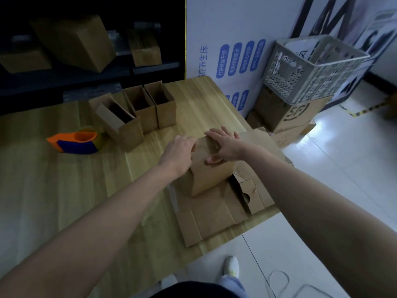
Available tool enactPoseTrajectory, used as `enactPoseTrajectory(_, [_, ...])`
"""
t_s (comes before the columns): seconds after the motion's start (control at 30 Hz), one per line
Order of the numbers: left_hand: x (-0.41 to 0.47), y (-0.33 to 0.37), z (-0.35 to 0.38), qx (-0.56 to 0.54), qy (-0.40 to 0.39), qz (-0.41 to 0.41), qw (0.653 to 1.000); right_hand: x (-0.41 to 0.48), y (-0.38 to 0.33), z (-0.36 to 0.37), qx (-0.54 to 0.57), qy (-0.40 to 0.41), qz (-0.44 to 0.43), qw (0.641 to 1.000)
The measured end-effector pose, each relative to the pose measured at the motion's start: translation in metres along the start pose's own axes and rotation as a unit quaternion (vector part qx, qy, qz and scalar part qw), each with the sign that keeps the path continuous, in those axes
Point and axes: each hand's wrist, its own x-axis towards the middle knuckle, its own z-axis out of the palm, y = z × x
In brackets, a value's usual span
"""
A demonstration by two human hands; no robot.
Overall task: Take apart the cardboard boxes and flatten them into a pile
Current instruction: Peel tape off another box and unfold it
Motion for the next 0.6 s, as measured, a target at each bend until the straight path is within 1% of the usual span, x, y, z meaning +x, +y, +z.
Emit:
enactPoseTrajectory(0.07, [0.002,0.0,0.001,-0.06,-0.003,-0.036,0.998,0.0,-0.003,-0.001,0.0,0.0,0.005,1.0])
enactPoseTrajectory(0.2, [0.011,0.002,0.001,-0.079,-0.027,-0.065,0.994,0.0,-0.004,0.0,0.007,-0.003,0.013,1.0])
enactPoseTrajectory(0.27, [0.013,-0.002,0.002,-0.166,-0.058,-0.069,0.982,0.0,0.0,0.001,0.014,-0.002,0.011,1.0])
enactPoseTrajectory(0.3, [0.011,-0.005,0.001,-0.247,-0.073,-0.074,0.964,-0.001,0.002,0.001,0.021,-0.002,0.009,1.0])
enactPoseTrajectory(0.33, [0.006,-0.01,0.0,-0.342,-0.077,-0.085,0.933,-0.001,0.004,0.001,0.03,-0.003,0.007,1.0])
enactPoseTrajectory(0.37, [0.0,-0.015,-0.003,-0.439,-0.066,-0.101,0.89,-0.001,0.006,0.0,0.038,-0.002,0.008,0.999])
enactPoseTrajectory(0.4, [-0.005,-0.021,-0.005,-0.533,-0.051,-0.125,0.835,0.0,0.007,0.0,0.044,-0.003,0.01,0.999])
enactPoseTrajectory(0.43, [-0.01,-0.026,-0.007,-0.613,-0.046,-0.157,0.773,0.001,0.006,-0.001,0.048,-0.004,0.011,0.999])
enactPoseTrajectory(0.47, [-0.014,-0.03,-0.008,-0.667,-0.048,-0.192,0.718,0.002,0.005,-0.001,0.047,-0.006,0.01,0.999])
enactPoseTrajectory(0.5, [-0.016,-0.033,-0.008,-0.697,-0.058,-0.221,0.68,0.003,0.004,-0.001,0.043,-0.007,0.006,0.999])
enactPoseTrajectory(0.53, [-0.017,-0.034,-0.007,-0.699,-0.068,-0.24,0.67,0.004,0.002,-0.001,0.036,-0.009,0.005,0.999])
enactPoseTrajectory(0.57, [-0.017,-0.032,-0.006,-0.678,-0.067,-0.254,0.686,0.004,0.001,-0.002,0.03,-0.013,0.004,0.999])
enactPoseTrajectory(0.6, [-0.017,-0.03,-0.005,-0.65,-0.052,-0.265,0.71,0.004,0.001,-0.004,0.026,-0.018,0.006,0.999])
